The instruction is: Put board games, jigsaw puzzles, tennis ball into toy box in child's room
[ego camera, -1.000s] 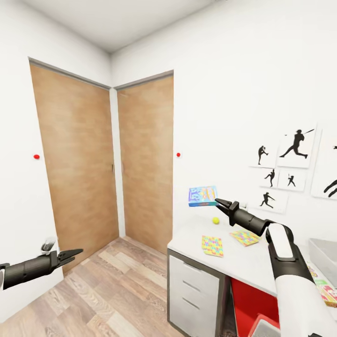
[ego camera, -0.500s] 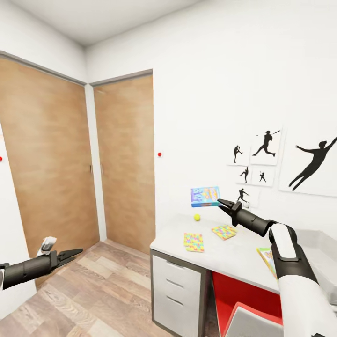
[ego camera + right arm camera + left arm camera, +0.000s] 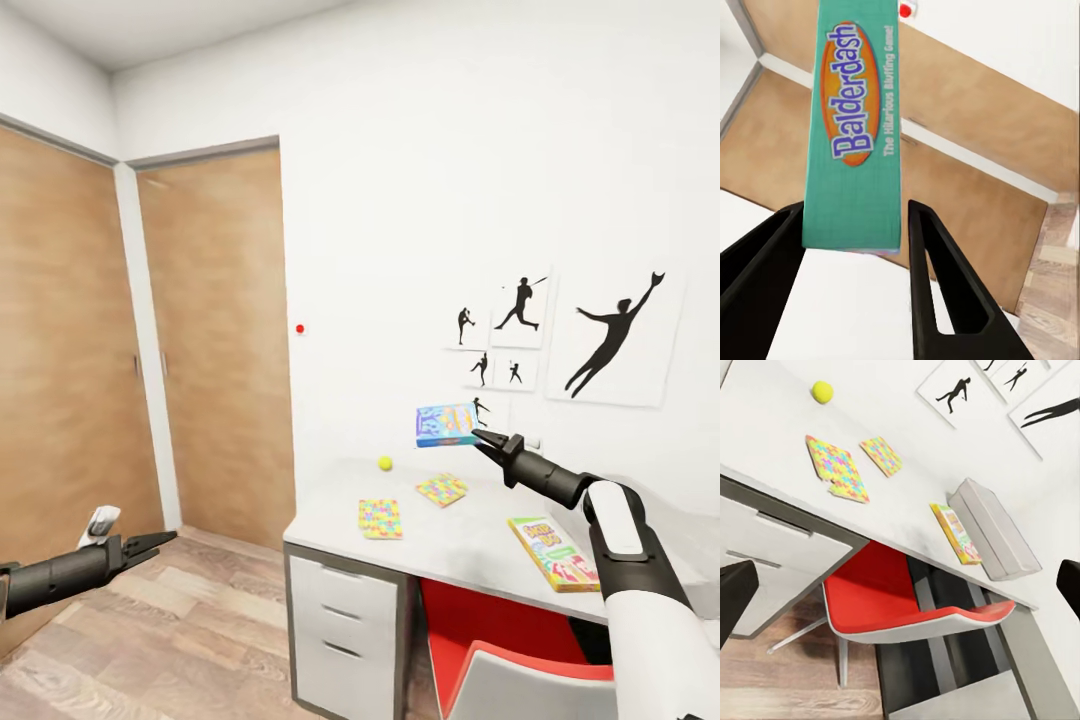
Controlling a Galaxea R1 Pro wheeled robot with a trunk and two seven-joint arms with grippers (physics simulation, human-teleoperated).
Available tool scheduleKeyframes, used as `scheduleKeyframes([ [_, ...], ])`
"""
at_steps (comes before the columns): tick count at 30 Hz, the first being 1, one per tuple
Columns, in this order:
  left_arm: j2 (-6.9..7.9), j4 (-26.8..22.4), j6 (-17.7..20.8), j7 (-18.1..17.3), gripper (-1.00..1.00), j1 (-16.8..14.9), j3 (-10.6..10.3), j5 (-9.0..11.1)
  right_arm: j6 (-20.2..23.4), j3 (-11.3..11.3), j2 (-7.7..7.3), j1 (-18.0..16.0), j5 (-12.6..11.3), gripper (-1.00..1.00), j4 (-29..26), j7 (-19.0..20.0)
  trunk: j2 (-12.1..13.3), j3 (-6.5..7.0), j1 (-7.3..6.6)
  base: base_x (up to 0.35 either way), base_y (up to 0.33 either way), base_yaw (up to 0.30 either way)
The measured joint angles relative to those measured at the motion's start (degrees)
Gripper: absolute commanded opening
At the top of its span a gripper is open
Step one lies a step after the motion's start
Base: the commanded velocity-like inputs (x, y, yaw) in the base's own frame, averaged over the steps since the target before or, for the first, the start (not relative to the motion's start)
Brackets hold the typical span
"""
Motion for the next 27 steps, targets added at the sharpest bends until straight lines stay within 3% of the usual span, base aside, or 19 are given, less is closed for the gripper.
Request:
scheduleKeyframes([
  [9,0.08,0.0,-0.1,0.0,1.0,0.0,0.0,0.0,0.0,0.0,-0.02,0.0,0.0,-1.0,0.0,0.0,0.0,-0.27,0.01,0.19,0.065,-0.269],
  [21,0.24,-0.2,0.0,-0.1,1.0,0.0,0.0,0.0,0.1,-0.1,-0.02,0.0,-0.4,-1.0,0.0,-0.1,0.0,-0.24,0.02,0.008,0.001,-0.06],
  [24,1.04,-1.2,0.2,-0.2,1.0,-0.1,0.1,0.1,0.1,-0.5,-0.02,0.0,-0.3,-1.0,0.0,-0.1,0.0,-0.09,0.02,0.0,0.0,-0.218],
  [27,2.89,-3.8,0.7,-0.3,1.0,-0.4,0.2,0.5,0.1,-1.6,-0.16,0.0,-0.3,-1.0,0.0,-0.1,0.0,0.07,0.02,0.0,0.0,-0.237],
])
